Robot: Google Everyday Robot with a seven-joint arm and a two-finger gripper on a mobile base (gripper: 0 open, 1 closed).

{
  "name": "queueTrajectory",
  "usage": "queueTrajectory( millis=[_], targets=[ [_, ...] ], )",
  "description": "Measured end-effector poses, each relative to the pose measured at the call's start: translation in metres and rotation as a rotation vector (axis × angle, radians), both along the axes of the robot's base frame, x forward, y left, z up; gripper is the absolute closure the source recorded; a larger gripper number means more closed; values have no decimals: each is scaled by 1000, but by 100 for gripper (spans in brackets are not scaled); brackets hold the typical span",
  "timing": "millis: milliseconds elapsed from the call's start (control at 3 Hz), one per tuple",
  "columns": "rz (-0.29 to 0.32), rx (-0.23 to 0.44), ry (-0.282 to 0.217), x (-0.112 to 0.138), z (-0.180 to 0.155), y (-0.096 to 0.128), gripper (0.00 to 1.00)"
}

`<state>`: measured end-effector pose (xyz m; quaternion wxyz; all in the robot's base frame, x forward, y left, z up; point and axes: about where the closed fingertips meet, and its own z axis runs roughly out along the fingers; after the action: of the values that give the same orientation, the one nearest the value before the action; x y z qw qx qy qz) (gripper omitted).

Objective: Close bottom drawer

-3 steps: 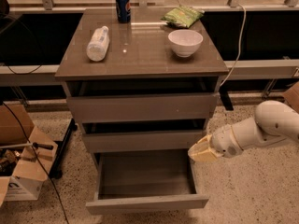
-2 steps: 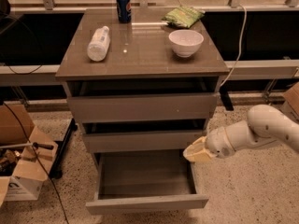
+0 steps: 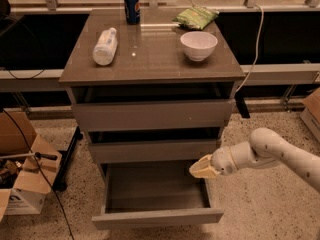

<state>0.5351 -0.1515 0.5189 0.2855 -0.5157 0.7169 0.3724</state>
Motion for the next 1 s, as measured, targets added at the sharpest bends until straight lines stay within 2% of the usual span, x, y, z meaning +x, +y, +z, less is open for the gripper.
queueTrajectory(
  millis=[333, 1000],
  targets=[
    [-80, 26, 91, -4, -56, -20, 100],
    [-119, 12, 151, -18, -111, -23, 100]
  ],
)
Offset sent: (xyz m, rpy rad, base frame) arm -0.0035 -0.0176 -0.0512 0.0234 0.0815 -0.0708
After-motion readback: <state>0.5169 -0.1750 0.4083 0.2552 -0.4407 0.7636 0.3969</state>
